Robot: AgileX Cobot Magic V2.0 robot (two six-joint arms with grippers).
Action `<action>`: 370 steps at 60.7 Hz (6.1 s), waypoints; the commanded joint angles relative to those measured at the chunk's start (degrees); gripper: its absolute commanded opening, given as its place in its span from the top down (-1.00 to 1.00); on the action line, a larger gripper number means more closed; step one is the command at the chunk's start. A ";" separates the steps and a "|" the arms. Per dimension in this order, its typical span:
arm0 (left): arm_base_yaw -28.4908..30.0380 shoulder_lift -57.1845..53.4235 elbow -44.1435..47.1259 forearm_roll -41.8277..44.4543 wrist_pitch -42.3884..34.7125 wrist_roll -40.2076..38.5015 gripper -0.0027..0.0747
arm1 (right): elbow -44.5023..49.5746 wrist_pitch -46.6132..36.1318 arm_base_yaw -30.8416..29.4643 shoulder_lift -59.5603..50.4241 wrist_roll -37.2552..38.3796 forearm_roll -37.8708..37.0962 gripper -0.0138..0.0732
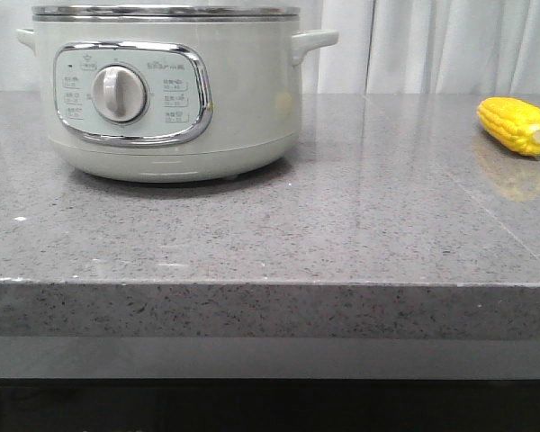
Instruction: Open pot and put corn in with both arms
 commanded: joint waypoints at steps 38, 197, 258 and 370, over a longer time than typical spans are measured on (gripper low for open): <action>-0.26 -0.87 0.72 -0.09 -4.80 -0.17 0.98 | -0.63 -6.50 -0.42 -1.24 -0.37 -0.14 0.96; -20.14 66.85 -66.20 -2.78 13.81 4.31 -0.39 | -42.15 25.09 -0.42 39.32 -0.37 -0.48 -0.49; -21.72 92.64 -85.45 -7.68 10.27 4.31 -0.39 | -42.15 24.29 -0.42 39.32 -0.37 -0.48 -0.49; -20.84 54.28 -69.72 0.34 34.61 2.60 0.34 | -43.75 25.82 -0.42 41.29 -0.32 -0.43 -0.49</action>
